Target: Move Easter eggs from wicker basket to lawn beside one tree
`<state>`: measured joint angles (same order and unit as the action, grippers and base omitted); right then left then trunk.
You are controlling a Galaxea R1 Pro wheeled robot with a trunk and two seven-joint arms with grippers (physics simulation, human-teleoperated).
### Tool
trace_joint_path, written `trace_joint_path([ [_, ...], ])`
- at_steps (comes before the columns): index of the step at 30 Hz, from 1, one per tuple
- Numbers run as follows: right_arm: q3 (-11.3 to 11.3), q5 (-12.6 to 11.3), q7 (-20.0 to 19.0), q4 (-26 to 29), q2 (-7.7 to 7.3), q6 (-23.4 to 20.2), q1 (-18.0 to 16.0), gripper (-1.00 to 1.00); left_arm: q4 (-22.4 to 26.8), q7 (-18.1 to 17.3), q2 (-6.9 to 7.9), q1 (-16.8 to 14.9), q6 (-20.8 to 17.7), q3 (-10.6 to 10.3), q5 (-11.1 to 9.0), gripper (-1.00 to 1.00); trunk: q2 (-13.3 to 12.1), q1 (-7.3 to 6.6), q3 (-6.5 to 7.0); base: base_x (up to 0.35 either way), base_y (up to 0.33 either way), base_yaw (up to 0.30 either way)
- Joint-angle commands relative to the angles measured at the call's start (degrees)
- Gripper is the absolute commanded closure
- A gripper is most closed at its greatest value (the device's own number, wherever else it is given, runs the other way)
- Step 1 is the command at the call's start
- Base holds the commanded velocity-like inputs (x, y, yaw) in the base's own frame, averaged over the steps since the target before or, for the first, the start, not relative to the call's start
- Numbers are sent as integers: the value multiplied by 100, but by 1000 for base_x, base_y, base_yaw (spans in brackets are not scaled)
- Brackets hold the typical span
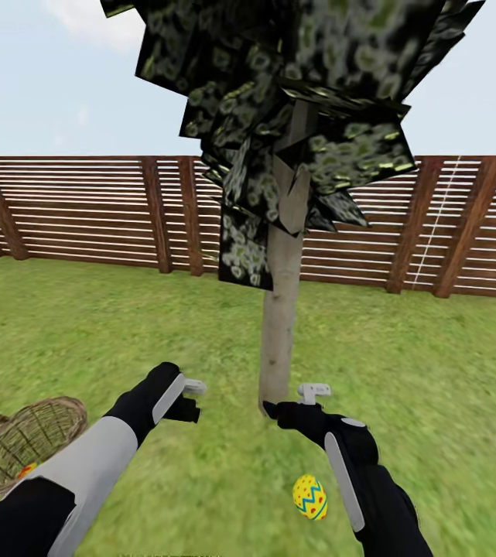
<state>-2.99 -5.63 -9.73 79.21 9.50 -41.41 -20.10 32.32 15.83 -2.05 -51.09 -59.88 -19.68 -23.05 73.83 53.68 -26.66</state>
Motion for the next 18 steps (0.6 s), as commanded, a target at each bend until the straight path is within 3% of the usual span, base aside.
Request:
trace_joint_path([
  [1, -57, -49, 19, 1, 0, -32, -2, -100, 2, 52, 2, -6, -12, -27, -59, -100, -38, -23, 10, 0, 0, 205],
  [7, -266, -55, 23, -9, -7, -18, -2, -100, 2, 52, 2, -6, -12, -27, -59, -100, -278, -154, 112, 0, 0, 86],
  [18, -311, -58, 19, -3, -7, -18, -2, -100, 3, 57, 2, -6, -12, -27, -59, -100, -719, -396, 308, 0, 0, 7],
])
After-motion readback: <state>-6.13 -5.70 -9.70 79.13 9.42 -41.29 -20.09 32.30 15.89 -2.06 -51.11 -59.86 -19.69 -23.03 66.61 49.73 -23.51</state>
